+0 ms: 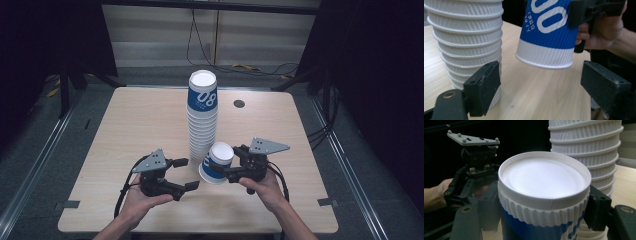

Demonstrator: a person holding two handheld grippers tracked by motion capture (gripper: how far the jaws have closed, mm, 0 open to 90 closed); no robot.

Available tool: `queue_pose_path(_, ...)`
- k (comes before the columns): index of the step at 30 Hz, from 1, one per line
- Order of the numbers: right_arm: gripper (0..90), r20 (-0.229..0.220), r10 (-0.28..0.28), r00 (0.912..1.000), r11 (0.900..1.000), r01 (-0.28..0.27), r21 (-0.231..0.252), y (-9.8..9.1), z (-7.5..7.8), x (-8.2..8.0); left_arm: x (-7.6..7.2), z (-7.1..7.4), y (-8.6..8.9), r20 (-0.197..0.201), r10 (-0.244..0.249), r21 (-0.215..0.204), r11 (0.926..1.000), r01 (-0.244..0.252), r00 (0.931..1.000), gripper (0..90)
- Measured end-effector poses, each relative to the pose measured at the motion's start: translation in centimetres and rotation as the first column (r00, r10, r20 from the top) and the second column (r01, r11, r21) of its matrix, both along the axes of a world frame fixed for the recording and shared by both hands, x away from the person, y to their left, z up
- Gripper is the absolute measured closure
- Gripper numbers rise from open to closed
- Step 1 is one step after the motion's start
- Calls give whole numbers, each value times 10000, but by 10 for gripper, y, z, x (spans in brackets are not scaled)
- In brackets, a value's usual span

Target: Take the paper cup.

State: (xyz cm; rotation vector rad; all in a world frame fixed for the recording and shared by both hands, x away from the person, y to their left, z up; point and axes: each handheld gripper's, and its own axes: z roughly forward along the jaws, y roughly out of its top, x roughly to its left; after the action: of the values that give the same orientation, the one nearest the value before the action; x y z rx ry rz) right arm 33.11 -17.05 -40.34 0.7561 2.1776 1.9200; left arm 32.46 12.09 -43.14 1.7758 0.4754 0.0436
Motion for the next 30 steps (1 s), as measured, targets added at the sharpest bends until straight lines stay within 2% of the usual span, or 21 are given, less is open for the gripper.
queue_pose_path(4,289,-131,146,9998,9999,-144,80,4,-3,-1,-1,-1,-1,-86,-81,-145,9999,79,9999,156)
queue_pose_path(10,290,-475,439,9979,9986,-423,332,9,-8,-1,-2,-4,-5,-97,-232,-88,9997,232,9997,156)
queue_pose_path(13,291,-430,580,9974,9972,-558,502,11,-8,-2,-2,-5,-8,-112,-312,-44,9995,311,9995,156)
queue_pose_path(16,293,-251,890,9957,9942,-873,626,14,-7,-3,-3,-6,-9,-293,-372,-83,9993,370,9989,156)
queue_pose_path(22,293,-226,1117,9935,9923,-1103,561,18,-9,-4,-5,-9,-15,-166,-543,-52,9985,543,9984,154)
queue_pose_path(24,293,-270,1197,9924,9910,-1178,643,20,-10,-4,-6,-9,-17,-122,-505,114,9987,506,9986,146)
queue_pose_path(27,295,-93,1237,9923,9902,-1228,660,22,-11,-5,-6,-11,-18,-174,-433,-79,9990,432,9989,134)
queue_pose_path(30,297,69,1292,9916,9899,-1294,582,24,-11,-6,-6,-16,-21,-314,-485,-60,9988,483,9983,127)
